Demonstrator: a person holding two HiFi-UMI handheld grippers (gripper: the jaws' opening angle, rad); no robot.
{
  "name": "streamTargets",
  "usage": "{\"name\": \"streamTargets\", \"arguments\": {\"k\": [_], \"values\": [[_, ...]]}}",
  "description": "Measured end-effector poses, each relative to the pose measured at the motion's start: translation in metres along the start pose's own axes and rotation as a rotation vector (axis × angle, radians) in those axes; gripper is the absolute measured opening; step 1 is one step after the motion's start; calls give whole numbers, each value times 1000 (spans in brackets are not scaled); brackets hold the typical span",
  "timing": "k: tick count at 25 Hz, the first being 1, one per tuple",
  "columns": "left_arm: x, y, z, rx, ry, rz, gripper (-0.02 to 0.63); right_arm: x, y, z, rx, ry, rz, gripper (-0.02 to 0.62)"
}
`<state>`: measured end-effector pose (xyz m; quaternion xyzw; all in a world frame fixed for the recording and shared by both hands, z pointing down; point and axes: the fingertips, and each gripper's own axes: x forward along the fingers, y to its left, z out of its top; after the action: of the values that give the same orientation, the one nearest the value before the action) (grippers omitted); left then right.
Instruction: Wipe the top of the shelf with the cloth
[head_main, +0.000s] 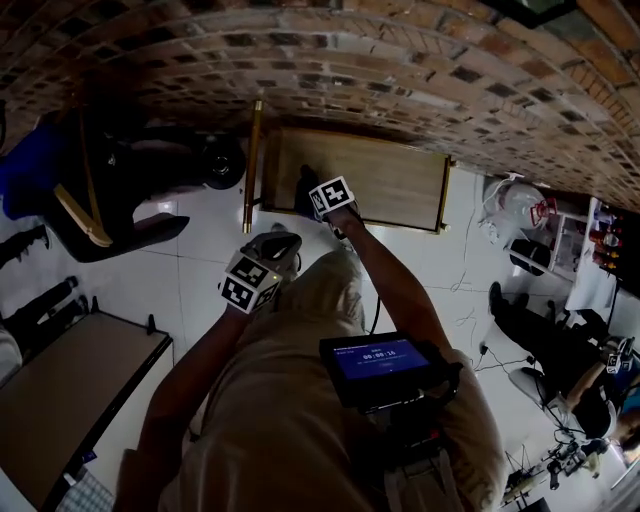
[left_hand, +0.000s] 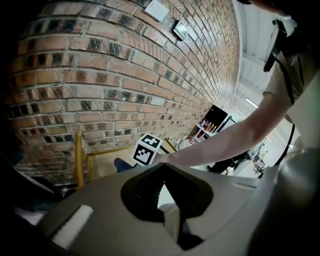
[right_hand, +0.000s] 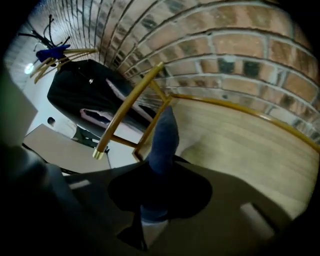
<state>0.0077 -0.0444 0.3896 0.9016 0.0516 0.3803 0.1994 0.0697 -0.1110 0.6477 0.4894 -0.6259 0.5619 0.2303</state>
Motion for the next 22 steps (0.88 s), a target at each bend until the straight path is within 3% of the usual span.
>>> {"name": "streamTargets", "arguments": {"k": [10,16,22], "values": [[-66,58,-54,0,-4,49,3,112,74,23,17,77,57,84],[-90,76,-77,-13,5,66,3,144,61,16,59,145,-32,84],[-93,73,-80,-17,0,53,3,134,41,-1,73,138,-76,84]]}}
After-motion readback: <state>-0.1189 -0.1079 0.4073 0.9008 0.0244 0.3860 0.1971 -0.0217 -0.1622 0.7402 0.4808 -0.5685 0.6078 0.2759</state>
